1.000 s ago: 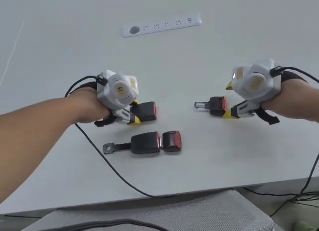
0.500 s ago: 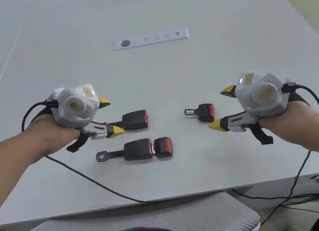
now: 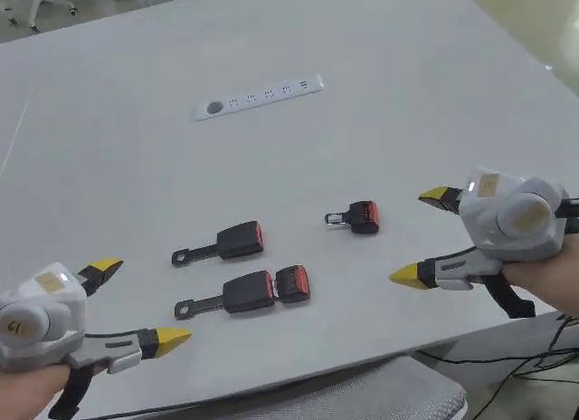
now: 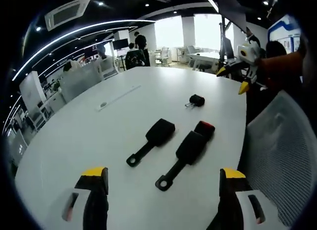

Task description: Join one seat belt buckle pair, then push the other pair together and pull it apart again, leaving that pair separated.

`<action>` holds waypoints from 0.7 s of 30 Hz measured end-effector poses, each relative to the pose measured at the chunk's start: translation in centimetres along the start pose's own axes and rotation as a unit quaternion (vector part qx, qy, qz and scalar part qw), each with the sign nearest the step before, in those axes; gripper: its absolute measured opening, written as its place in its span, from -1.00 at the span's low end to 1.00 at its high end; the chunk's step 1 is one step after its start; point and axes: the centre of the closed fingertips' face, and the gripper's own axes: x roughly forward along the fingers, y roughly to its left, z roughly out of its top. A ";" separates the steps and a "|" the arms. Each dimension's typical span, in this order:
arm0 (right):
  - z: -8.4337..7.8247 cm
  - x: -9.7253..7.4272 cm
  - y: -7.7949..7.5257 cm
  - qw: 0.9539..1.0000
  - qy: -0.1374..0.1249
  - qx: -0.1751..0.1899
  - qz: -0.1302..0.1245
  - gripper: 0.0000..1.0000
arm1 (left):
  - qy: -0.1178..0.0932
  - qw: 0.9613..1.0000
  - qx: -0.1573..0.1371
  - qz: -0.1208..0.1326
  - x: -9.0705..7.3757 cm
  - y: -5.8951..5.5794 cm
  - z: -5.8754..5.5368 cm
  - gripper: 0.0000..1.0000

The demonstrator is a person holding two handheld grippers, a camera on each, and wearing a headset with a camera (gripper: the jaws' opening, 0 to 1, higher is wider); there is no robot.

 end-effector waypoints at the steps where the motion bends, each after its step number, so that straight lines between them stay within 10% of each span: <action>1: -0.2 -0.1 0.2 1.000 0.001 0.000 -0.001 0.53 | 0.002 1.000 -0.011 0.002 -0.2 -0.1 -0.4 0.96; 8: -1.4 -0.5 0.1 1.000 -0.005 0.014 -0.009 0.99 | 0.009 1.000 -0.003 0.002 -1.1 -0.3 -1.5 1.00; 21: -1.9 -0.4 0.5 1.000 0.007 0.009 -0.016 1.00 | 0.023 1.000 0.001 0.018 -1.9 -0.7 -3.3 1.00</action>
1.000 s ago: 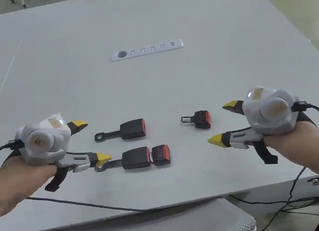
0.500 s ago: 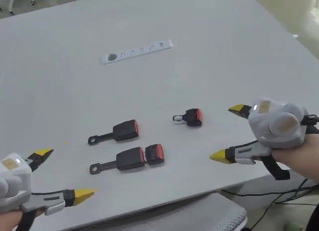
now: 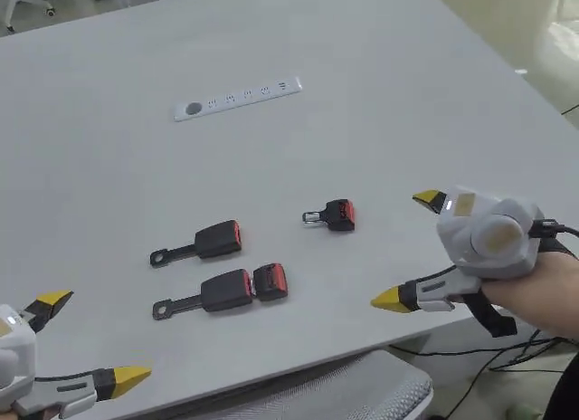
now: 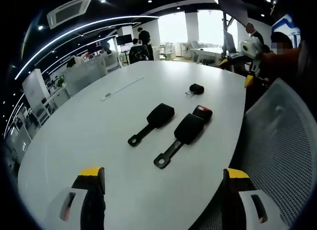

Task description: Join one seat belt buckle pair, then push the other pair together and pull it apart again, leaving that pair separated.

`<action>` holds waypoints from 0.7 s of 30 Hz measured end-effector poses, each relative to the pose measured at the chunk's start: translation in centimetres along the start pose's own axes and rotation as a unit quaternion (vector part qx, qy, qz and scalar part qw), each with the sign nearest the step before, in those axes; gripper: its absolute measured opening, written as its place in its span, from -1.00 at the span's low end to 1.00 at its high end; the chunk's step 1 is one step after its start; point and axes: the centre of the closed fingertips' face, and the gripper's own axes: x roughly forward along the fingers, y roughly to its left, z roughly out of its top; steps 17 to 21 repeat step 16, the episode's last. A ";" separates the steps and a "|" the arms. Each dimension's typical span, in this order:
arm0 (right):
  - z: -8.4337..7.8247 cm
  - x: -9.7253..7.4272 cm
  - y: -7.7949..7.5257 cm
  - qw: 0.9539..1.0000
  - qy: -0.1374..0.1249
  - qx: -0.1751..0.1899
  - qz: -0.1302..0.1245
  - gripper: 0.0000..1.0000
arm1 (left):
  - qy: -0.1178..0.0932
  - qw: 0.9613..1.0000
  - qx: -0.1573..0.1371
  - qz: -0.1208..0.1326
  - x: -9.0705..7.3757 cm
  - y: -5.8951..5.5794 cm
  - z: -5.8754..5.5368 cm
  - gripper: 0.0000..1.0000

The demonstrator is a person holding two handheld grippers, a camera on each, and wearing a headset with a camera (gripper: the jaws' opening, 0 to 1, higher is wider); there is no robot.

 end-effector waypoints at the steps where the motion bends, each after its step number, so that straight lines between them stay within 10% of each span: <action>1: 0.1 0.1 0.1 1.000 -0.003 0.003 0.004 1.00 | 0.003 1.000 0.000 0.001 0.0 0.0 -0.1 1.00; 21: 0.8 0.2 -0.7 0.998 0.011 -0.051 0.018 0.99 | 0.004 1.000 -0.002 -0.004 -0.5 -0.7 -0.2 1.00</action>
